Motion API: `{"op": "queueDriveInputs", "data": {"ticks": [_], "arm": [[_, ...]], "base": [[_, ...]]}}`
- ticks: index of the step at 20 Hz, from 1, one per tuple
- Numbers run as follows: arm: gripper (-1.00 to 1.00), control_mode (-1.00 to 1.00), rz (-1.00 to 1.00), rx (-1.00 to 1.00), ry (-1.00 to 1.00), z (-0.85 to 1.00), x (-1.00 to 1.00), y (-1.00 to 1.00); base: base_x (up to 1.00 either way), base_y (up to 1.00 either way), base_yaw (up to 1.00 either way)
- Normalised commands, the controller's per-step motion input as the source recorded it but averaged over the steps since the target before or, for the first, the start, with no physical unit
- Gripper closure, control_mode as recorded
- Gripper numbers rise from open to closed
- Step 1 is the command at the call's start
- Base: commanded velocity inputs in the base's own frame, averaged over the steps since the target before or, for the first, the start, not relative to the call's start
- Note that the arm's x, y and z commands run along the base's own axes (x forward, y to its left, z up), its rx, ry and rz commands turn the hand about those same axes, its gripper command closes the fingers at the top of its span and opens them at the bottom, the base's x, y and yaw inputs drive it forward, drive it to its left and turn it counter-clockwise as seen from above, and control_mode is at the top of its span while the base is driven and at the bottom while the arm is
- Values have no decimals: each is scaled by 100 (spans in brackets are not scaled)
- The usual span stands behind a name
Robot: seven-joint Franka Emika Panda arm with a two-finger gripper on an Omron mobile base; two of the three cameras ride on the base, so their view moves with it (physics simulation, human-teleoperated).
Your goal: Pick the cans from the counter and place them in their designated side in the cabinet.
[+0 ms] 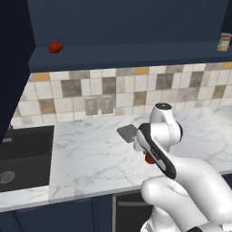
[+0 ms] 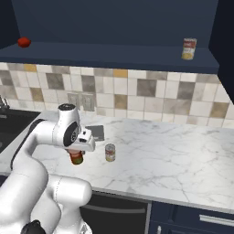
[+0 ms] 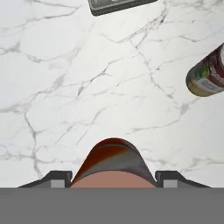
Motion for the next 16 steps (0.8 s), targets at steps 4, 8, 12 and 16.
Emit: {"op": "queueDriveInputs", "data": {"ticks": [4, 8, 12, 16], "arm": [[100, -100, 1, 0, -16, 57, -11, -18], [100, -100, 2, 1, -14, 57, -5, -21], [100, -100, 2, 1, -4, 58, -1, -21], [100, -100, 1, 0, 2, 55, -3, -28]], "base": [[0, 0, 0], [0, 0, 0], [0, 0, 0], [0, 0, 0]]}}
